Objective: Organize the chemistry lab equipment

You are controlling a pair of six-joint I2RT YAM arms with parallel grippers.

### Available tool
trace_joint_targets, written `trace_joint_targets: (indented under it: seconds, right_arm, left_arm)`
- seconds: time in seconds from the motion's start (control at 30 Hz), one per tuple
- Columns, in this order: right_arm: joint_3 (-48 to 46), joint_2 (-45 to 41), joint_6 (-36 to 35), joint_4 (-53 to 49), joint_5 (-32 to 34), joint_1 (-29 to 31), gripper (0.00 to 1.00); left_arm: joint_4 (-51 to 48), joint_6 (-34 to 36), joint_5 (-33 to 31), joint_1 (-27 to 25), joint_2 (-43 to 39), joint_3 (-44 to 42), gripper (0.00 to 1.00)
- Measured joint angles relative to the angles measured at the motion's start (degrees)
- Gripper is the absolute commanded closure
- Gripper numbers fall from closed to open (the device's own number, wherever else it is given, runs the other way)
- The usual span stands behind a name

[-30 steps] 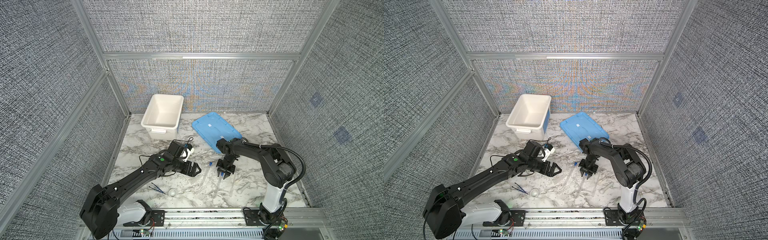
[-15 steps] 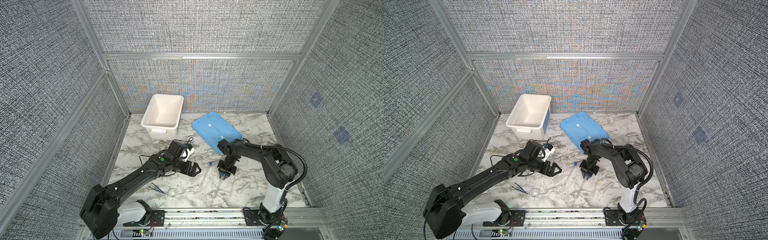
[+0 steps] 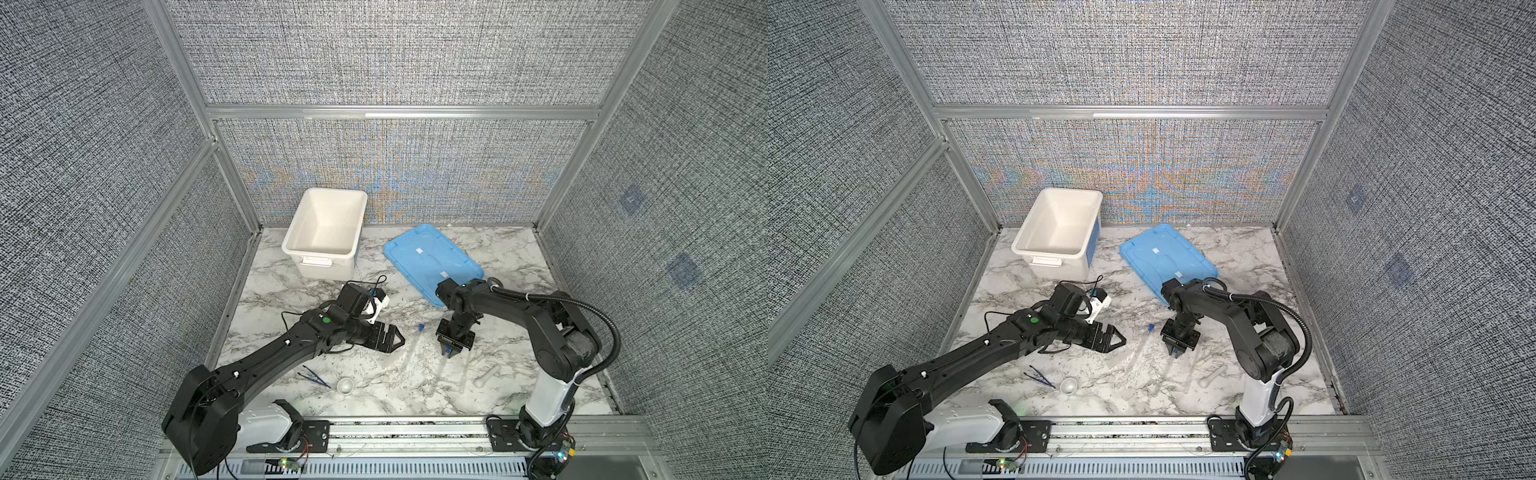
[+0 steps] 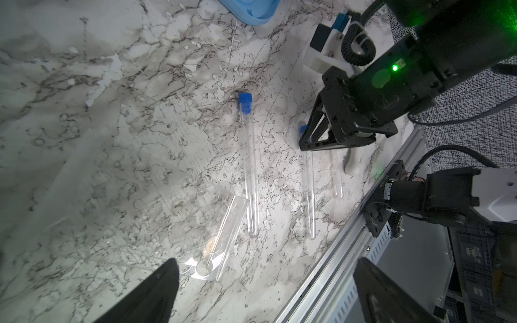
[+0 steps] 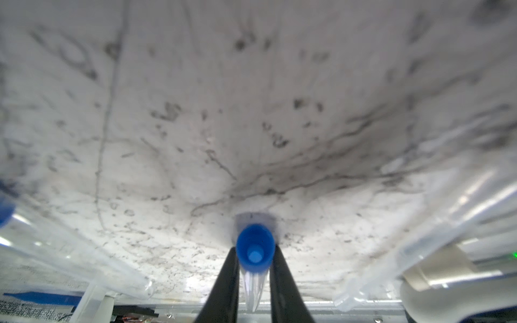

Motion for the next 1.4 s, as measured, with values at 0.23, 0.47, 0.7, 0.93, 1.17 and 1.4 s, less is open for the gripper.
trace_joint_targets:
  seconds: [0.23,0.47,0.7,0.93,1.17,1.4]
  right_arm:
    - [-0.22,-0.04,0.31,1.11,0.46,0.04,0.73]
    - [-0.94,-0.04,0.46,1.27,0.26,-0.07,0.79]
    - [-1.62,-1.01,0.46,1.88,0.22,-0.04,0.84]
    - [-1.75,-2.21,0.48,3.13,0.96,0.04,0.84]
    - [-1.62,-4.81,1.14,3.96,0.83,0.04,0.84]
    - [0.37,-6.82,1.33,3.3,0.04,0.04,0.84]
  left_arm:
    - [0.79,-1.05,0.44,0.0,-0.02,-0.35,0.02]
    - [0.81,-1.05,0.42,-0.02,-0.09,-0.35,0.02]
    - [1.36,-1.14,0.42,0.0,-0.09,-0.39,0.02]
    - [7.41,-4.7,5.2,-0.33,2.6,-1.55,0.03]
    - [13.57,-8.22,7.67,-4.55,6.12,-1.53,0.04]
    - [18.27,-11.13,8.55,-8.17,12.85,0.72,0.04]
